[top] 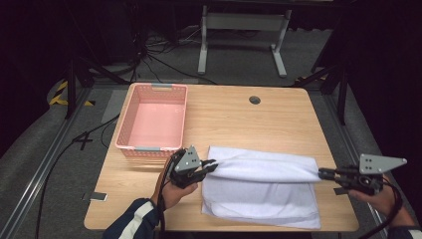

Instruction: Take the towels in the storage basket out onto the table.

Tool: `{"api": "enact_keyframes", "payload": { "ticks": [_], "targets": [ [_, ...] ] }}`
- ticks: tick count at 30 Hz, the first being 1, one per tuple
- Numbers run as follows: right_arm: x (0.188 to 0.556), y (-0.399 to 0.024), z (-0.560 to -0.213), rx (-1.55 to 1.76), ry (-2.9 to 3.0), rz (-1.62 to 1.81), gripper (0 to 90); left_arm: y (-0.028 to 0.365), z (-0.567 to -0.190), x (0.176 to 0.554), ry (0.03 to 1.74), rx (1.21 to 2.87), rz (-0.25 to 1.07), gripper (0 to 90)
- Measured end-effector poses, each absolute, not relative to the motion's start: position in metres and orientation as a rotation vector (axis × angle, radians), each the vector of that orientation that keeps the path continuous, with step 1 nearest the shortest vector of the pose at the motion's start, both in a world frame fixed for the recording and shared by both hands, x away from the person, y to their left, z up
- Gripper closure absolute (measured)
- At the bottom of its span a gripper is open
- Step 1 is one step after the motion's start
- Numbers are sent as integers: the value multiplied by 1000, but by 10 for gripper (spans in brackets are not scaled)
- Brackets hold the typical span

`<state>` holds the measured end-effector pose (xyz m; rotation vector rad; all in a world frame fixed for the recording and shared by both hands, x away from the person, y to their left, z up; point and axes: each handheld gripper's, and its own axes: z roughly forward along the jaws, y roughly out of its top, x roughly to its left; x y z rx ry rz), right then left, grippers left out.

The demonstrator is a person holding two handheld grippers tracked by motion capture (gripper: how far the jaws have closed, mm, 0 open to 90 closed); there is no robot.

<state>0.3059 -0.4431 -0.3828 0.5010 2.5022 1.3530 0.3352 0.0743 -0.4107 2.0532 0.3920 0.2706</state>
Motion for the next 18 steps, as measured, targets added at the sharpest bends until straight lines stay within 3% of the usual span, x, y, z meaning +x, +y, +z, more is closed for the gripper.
{"api": "enact_keyframes", "payload": {
  "ticks": [6, 11, 18],
  "targets": [
    [270, -445, -418, 394, 2710, 1296, 834, 70, -432, 309, 242, 2244, 206, 814],
    [268, -432, -443, 431, 2846, 1066, 829, 63, -451, 312, 234, 2366, 191, 811],
    [282, -428, -445, 520, 2746, 1015, 834, 52, -457, 330, 335, 2414, 322, 812]
  ]
}}
